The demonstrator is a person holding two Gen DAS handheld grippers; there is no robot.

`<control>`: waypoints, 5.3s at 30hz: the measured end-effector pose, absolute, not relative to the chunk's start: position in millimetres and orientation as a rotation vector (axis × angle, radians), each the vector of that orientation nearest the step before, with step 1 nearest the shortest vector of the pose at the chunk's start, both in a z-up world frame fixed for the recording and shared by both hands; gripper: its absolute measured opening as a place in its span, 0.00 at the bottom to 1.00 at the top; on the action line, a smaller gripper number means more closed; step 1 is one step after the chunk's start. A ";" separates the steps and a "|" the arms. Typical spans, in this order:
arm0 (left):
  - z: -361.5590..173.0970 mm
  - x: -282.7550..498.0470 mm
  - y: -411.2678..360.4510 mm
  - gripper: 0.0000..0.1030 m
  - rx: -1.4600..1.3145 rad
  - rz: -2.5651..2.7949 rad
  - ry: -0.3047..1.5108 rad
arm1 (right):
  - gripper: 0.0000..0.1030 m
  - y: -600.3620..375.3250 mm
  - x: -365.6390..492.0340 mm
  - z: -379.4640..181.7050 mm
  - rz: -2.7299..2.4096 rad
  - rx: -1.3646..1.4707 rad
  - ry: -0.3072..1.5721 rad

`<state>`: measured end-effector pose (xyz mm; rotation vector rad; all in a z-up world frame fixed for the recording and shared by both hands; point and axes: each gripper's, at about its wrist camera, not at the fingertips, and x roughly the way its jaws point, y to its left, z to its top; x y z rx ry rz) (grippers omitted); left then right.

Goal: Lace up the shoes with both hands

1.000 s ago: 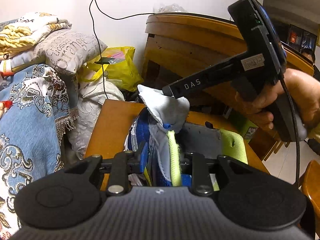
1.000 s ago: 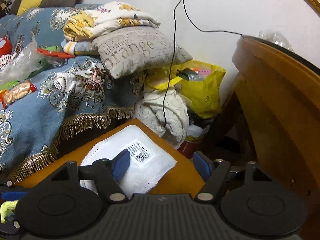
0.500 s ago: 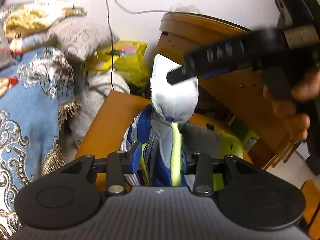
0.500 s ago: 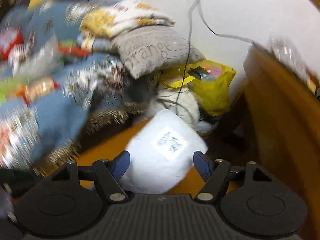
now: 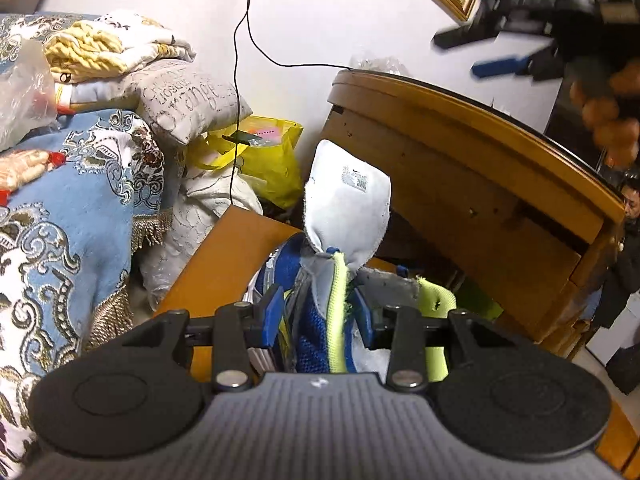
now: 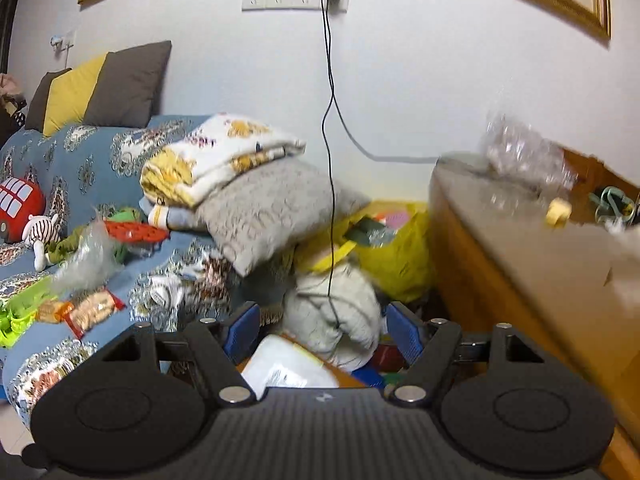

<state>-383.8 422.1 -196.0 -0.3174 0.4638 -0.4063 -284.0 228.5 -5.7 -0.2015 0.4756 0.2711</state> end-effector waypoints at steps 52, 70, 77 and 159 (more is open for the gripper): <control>-191.3 -345.5 395.7 0.28 -0.044 -0.435 0.568 | 0.83 204.2 -229.0 -156.0 0.399 0.025 0.763; -198.7 -341.2 377.5 0.24 0.062 -0.326 0.580 | 0.22 176.9 -227.4 -168.8 0.689 0.324 0.556; -199.5 -341.1 391.6 0.21 0.007 -0.355 0.584 | 0.16 197.3 -270.7 -150.0 0.754 0.152 0.488; -209.5 -333.1 423.8 0.22 -0.341 -0.372 0.605 | 0.28 322.6 -340.1 -187.1 0.982 -1.213 0.843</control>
